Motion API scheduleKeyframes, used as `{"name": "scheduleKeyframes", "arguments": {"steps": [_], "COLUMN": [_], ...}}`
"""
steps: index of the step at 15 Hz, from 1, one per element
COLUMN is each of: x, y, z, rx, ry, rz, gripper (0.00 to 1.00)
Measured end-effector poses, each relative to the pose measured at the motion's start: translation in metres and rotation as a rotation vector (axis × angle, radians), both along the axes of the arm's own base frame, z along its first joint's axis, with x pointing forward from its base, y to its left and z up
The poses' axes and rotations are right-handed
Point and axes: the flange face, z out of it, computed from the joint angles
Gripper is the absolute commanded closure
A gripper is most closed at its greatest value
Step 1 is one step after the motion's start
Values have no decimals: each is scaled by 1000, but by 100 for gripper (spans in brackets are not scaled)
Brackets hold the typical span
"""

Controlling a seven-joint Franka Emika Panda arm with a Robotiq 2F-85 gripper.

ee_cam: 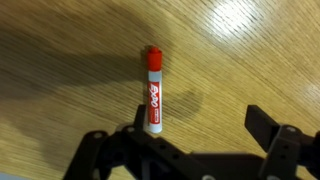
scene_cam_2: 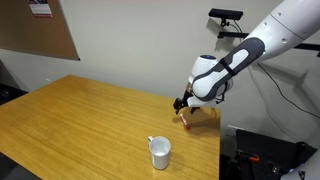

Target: Put the marker in the white mug cup

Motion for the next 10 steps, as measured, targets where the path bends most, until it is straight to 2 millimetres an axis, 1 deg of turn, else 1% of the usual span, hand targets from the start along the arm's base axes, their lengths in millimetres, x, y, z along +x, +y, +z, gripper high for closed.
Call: {"name": "scheduleKeyframes", "arguments": {"steps": [10], "x": [3], "y": [-6], "z": [-35], "rx": [27], "ry": [48], "rz": [-26], "gripper": [0]}}
